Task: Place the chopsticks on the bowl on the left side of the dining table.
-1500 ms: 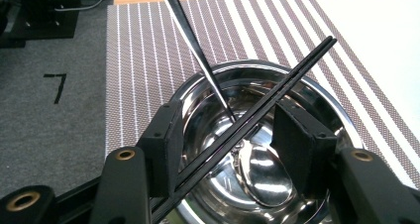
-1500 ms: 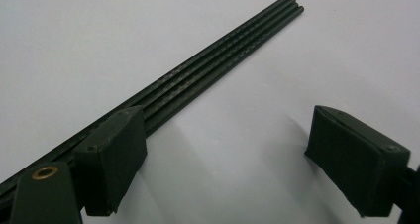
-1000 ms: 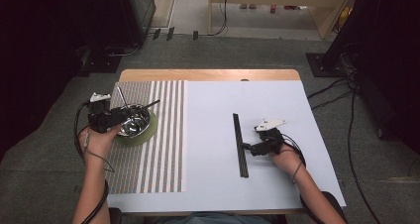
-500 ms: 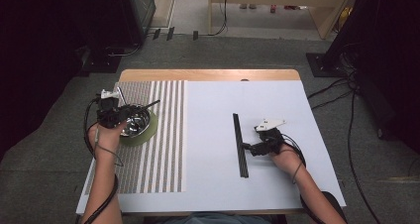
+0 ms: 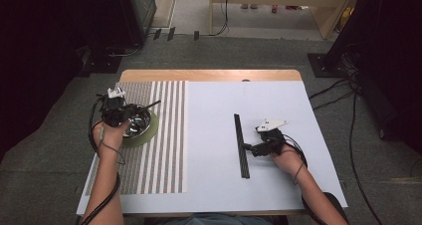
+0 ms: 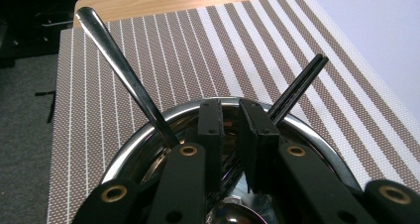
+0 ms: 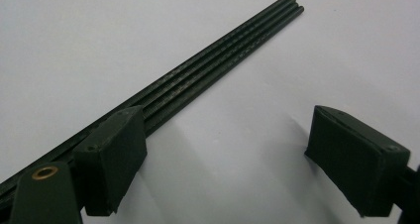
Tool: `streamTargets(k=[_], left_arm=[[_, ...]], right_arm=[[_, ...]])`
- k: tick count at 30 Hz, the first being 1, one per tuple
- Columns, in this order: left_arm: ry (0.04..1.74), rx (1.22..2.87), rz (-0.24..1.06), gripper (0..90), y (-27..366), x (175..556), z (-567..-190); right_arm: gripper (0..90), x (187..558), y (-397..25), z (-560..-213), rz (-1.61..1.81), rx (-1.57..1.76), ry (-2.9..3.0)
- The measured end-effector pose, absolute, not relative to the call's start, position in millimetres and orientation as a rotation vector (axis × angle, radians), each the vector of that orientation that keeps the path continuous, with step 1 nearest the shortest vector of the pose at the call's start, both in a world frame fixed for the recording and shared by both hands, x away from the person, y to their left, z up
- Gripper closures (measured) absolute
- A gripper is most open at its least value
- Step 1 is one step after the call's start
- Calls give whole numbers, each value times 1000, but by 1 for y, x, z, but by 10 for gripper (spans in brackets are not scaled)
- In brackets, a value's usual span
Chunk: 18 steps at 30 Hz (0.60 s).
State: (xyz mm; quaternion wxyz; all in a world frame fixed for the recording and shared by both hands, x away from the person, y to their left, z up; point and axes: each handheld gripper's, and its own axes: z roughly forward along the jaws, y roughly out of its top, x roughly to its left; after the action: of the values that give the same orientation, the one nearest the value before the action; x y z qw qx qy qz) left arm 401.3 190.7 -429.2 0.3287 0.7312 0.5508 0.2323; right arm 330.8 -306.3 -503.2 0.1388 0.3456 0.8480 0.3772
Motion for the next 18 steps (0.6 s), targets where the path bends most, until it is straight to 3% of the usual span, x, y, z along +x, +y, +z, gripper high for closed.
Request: streamTargets(k=[18], left_arm=[[1422,1955,601,820,188,405,-434]], right_arm=[[151,331,-306,-503,1091,1000,2452]])
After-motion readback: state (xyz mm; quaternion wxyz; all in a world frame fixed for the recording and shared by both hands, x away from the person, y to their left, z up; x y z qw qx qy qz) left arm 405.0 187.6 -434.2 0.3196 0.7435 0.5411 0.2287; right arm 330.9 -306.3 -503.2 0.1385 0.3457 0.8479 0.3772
